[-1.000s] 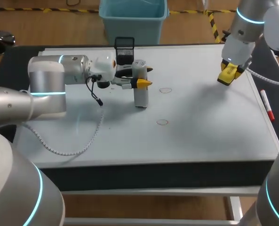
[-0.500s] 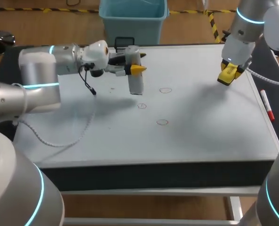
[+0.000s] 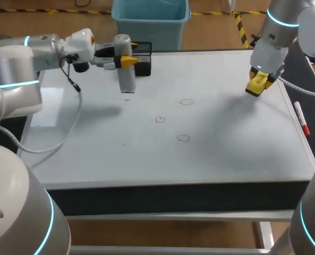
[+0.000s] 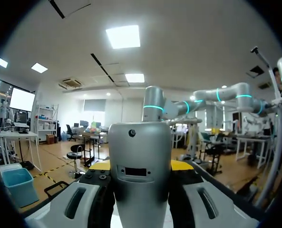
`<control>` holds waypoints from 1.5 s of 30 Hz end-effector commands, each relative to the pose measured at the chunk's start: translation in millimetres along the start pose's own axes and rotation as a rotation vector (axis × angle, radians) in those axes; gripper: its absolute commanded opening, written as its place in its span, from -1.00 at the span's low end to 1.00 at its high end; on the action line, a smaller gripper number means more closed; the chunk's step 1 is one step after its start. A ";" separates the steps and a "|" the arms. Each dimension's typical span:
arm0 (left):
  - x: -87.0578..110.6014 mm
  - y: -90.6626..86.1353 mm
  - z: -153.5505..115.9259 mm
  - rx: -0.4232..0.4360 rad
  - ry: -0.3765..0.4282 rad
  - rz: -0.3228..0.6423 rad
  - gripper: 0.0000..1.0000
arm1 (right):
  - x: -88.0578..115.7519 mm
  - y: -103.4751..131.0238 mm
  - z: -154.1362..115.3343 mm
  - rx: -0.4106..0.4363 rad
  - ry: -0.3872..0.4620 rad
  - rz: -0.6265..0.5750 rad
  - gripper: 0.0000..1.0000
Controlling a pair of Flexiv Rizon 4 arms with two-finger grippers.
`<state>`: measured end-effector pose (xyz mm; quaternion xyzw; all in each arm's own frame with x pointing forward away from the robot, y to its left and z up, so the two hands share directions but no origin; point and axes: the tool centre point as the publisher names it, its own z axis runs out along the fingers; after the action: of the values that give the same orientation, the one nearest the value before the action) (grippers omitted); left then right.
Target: Pick up the inspection probe, press it on each red-marked spot on the whiteboard one by one, put down the probe, pick up the eraser, and wipe off all the red marks.
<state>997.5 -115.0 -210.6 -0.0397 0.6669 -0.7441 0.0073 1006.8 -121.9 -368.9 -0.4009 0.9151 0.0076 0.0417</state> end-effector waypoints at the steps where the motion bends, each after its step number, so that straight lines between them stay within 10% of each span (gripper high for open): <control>1: -6.8 -6.6 -37.5 -0.006 -0.003 0.001 -1.00 | -0.3 -0.8 -1.0 0.001 0.004 -0.002 -1.00; 17: -38.0 -1.3 -105.6 -0.015 -0.045 0.022 -1.00 | -0.3 -0.8 -1.0 0.001 0.004 -0.002 -1.00; 45: -42.7 2.2 -116.3 -0.025 -0.069 0.014 -1.00 | -0.3 -0.8 -1.0 0.001 0.004 -0.002 -1.00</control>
<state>1031.4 2.9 -228.3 -0.0611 0.6752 -0.7342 0.0359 1006.8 -121.9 -368.8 -0.4010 0.9151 0.0076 0.0418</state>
